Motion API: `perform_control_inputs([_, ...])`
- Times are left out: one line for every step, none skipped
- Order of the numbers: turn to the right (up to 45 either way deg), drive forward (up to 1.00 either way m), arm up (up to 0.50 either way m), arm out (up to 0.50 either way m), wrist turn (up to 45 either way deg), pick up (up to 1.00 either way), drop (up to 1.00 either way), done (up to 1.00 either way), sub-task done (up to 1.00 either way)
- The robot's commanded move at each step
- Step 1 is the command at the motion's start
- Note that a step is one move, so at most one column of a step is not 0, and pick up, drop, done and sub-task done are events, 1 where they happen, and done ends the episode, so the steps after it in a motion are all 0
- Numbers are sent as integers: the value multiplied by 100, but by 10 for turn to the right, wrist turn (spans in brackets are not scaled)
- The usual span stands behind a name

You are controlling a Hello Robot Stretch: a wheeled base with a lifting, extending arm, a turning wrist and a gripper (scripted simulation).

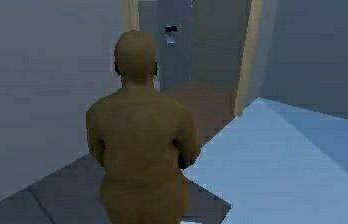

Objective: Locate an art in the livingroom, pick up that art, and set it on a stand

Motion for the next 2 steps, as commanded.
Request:
perform_control_inputs([450, 0, 0, 0, 0, 0, 0, 0, 0])
perform_control_inputs([0, 0, 0, 0, 0, 0, 0, 100, 0])
